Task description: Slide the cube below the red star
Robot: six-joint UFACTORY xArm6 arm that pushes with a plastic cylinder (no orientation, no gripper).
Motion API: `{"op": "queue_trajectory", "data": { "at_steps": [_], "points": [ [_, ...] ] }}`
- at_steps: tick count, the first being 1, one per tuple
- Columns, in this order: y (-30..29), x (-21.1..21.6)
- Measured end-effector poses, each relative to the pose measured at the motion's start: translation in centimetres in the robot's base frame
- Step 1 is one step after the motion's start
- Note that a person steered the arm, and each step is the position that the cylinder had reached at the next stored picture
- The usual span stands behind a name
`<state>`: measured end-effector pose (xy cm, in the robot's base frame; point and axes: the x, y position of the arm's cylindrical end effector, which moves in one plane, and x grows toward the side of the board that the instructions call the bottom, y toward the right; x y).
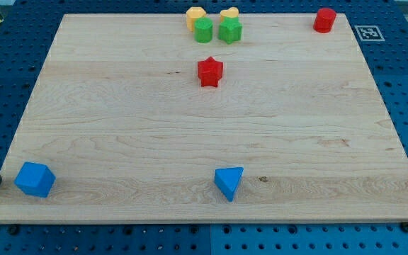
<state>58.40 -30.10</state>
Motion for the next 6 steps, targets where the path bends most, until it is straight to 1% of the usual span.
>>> {"op": "queue_trajectory", "data": {
  "at_steps": [1, 2, 4, 5, 6],
  "points": [
    [3.7, 0.5],
    [7.1, -0.4],
    [11.2, -2.3],
    [15.1, -2.9],
    [19.4, -5.9]
  ]
}}
